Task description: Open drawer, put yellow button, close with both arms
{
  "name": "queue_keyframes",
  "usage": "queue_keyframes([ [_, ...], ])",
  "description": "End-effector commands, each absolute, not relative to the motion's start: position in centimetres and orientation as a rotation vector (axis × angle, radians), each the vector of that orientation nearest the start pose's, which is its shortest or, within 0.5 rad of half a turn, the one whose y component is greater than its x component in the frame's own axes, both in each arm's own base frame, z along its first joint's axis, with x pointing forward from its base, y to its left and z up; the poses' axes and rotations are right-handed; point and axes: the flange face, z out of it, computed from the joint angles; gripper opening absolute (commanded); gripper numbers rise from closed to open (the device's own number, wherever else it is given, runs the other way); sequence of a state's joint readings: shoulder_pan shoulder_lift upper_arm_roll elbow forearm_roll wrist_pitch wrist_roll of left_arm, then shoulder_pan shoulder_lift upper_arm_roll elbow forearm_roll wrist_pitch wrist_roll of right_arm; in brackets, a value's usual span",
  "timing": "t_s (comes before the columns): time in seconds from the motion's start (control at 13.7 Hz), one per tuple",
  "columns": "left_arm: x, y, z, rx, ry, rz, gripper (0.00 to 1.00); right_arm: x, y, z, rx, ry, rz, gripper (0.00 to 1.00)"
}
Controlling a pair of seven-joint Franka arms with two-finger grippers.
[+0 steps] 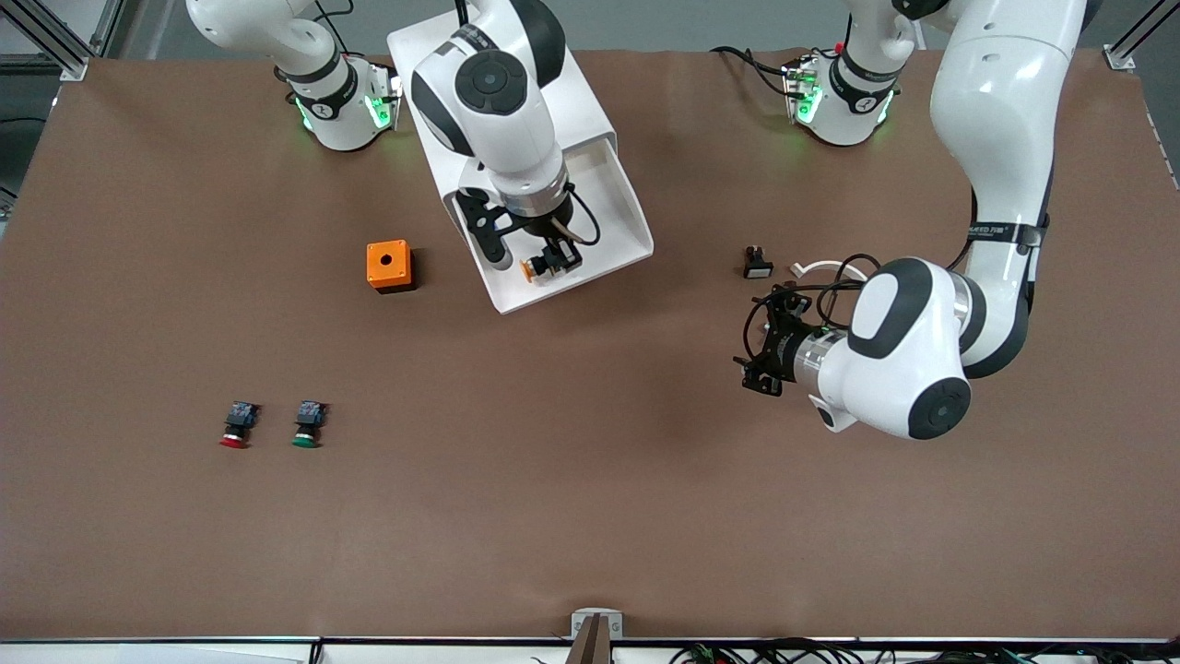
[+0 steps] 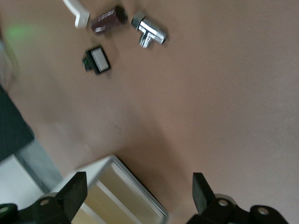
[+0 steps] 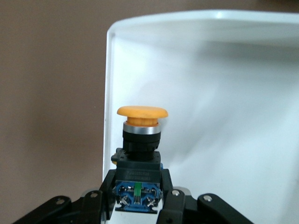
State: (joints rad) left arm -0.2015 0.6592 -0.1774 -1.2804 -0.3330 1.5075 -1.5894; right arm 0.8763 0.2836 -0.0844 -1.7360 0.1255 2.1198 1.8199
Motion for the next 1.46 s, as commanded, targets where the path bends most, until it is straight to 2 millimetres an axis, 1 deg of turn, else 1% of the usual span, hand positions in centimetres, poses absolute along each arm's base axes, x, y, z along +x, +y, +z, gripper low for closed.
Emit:
queue_keyframes([
  [0.0,61.9,-28.0,36.4,-2.419,-1.618,0.855,0.99,43.7,48.2,42.9,-2.601,1.552,0.066,0.00],
  [0.07,61.8,-28.3,36.9,-2.460,-1.576,0.838,0.99,43.4,48.5,42.7,-2.595,1.567,0.069,0.01],
  [0.15,61.3,-29.0,37.6,-2.509,-1.516,0.798,0.99,42.8,49.1,42.6,-2.591,1.574,0.070,0.01],
  [0.22,61.0,-29.5,38.3,-2.551,-1.467,0.773,0.99,42.4,49.4,42.4,-2.611,1.555,0.062,0.04],
  [0.29,60.7,-30.1,38.5,-2.588,-1.420,0.773,0.99,42.3,49.5,42.2,-2.641,1.526,0.034,0.28],
  [0.37,60.6,-30.5,38.6,-2.636,-1.367,0.777,0.99,42.3,49.5,41.8,-2.660,1.510,0.020,0.88],
  [0.44,60.5,-31.0,38.7,-2.677,-1.321,0.775,0.99,42.0,49.8,41.6,-2.672,1.497,0.010,1.00],
  [0.59,60.0,-32.2,38.6,-2.751,-1.180,0.727,0.99,42.0,50.0,41.7,-2.696,1.447,-0.011,1.00],
  [0.73,59.8,-33.7,38.7,-2.876,-1.012,0.656,0.99,43.2,49.5,43.2,-2.718,1.355,-0.030,1.00],
  [0.8,59.7,-34.6,38.8,-2.972,-0.864,0.631,1.00,44.4,48.5,43.5,-2.740,1.324,-0.034,1.00],
  [0.88,59.6,-35.5,38.7,-3.053,-0.692,0.603,1.00,46.0,46.9,44.3,-2.761,1.282,-0.040,1.00],
  [0.95,59.0,-37.0,38.7,-3.092,-0.605,0.573,1.00,47.5,45.1,44.9,-2.796,1.222,-0.039,1.00],
  [1.02,58.7,-38.0,38.8,-3.111,-0.577,0.545,1.00,49.3,43.1,45.8,-2.829,1.176,-0.038,1.00],
  [1.1,58.1,-39.6,38.8,-3.134,-0.544,0.501,1.00,51.2,40.4,47.0,-2.877,1.127,-0.016,1.00],
  [1.17,57.3,-41.5,38.4,-3.153,-0.495,0.441,1.00,53.1,37.0,48.1,-2.930,1.062,0.024,1.00],
  [1.24,56.5,-43.1,37.9,-3.156,-0.438,0.376,1.00,54.6,33.9,49.4,-2.963,0.991,0.041,1.00],
  [1.32,55.6,-44.9,37.3,-3.168,-0.386,0.324,1.00,55.8,29.8,50.8,-2.992,0.922,0.059,1.00],
  [1.39,54.9,-46.2,37.0,-3.186,-0.362,0.302,1.00,56.7,25.9,51.7,-3.020,0.856,0.092,1.00],
])
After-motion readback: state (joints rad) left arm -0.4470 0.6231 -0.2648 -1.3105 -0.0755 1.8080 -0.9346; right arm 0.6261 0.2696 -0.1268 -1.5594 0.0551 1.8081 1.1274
